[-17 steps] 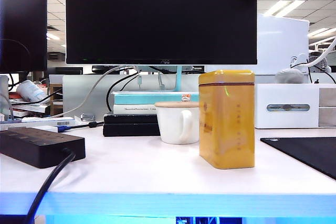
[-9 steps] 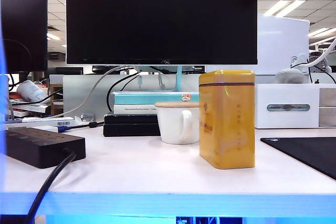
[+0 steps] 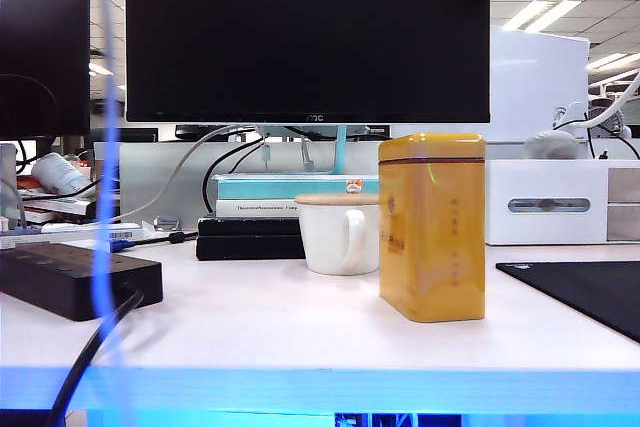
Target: Plug the white charger into the left socket.
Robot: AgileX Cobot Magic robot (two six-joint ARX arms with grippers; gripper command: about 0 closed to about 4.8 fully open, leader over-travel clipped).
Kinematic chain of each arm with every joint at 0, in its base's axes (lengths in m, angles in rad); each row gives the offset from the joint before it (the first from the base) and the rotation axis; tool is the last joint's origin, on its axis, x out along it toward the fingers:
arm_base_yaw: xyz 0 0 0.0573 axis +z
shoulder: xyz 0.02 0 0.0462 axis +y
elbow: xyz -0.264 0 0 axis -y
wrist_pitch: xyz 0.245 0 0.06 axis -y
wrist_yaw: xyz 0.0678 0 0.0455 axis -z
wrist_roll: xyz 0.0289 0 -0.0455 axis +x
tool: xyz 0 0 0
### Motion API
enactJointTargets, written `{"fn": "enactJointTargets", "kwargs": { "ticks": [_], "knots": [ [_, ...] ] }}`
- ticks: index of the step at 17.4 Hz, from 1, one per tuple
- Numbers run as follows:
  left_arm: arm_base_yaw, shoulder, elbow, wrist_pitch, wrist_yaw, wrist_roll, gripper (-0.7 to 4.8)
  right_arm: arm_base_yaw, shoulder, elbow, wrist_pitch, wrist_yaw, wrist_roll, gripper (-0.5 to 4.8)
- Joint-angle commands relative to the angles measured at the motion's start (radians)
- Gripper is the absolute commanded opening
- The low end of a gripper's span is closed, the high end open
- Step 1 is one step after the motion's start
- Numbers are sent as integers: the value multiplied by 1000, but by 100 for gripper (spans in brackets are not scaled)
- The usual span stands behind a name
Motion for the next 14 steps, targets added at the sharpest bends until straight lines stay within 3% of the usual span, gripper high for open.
{"fn": "enactJointTargets", "kwargs": {
  "ticks": [1,5,10,11,12,13,14],
  "knots": [
    [-1,-10,5,108,-26,0,337,2,-6,8,31,0,26,12],
    [-1,-16,5,146,6,55,277,0,-5,8,3,4,27,12],
    [-2,-27,5,146,13,115,274,0,-5,8,-28,4,26,12],
    [-3,-27,4,142,13,113,289,0,-5,8,-41,4,26,12],
    [-3,-28,4,142,16,100,365,0,-5,8,-41,4,26,12],
    [-3,-29,4,142,23,97,479,0,-5,8,-41,4,27,12],
    [-3,-29,4,142,29,97,479,0,-5,8,-41,4,27,12]
  ]
}}
